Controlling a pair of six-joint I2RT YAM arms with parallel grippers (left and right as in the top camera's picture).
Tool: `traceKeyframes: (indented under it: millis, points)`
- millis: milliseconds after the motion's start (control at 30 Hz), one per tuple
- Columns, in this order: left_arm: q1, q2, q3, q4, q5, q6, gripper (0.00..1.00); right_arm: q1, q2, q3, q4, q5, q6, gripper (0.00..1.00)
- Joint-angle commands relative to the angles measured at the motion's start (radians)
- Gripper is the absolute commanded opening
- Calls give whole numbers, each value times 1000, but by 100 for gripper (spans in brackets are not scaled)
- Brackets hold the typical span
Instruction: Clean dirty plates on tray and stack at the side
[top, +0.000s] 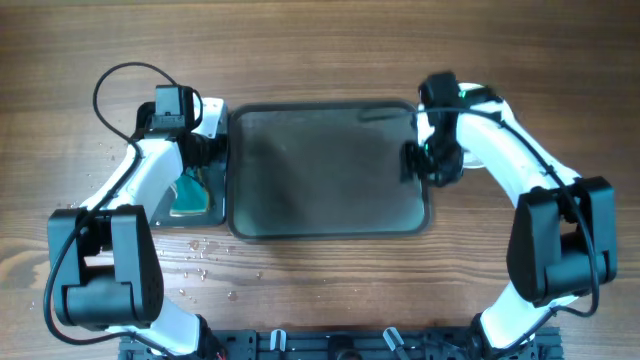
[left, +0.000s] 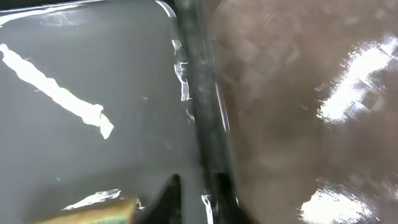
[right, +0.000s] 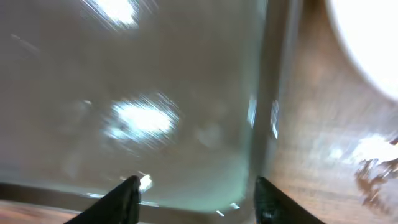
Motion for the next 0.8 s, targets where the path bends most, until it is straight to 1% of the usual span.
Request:
traceKeyframes:
  millis: [0,33,67,133,233,267,300,433,767]
  points:
    - [-14,-3,5,21,81,-39,28,-1,-32,114,14,0,-31,75]
    - [-10,-15,17,21,81,-59,30,-2,-32,130,28,10,-31,86]
    - [-4,-27,29,21,81,-75,35,-2,-32,142,43,16,-31,99]
    - [15,-69,62,21,81,-124,49,-2,-32,147,79,16,-31,100]
    - [40,-127,95,21,81,-163,55,-2,-32,147,99,16,-31,100]
    - [49,-148,100,21,81,-163,68,-2,-32,146,102,16,-30,100]
    - [58,-170,101,23,81,-163,100,-2,-32,146,109,16,-30,100]
    - [84,-220,101,21,81,-162,100,-2,-32,143,170,16,-30,100]
    - [85,-220,100,16,81,-161,100,-2,-32,143,301,16,-31,100]
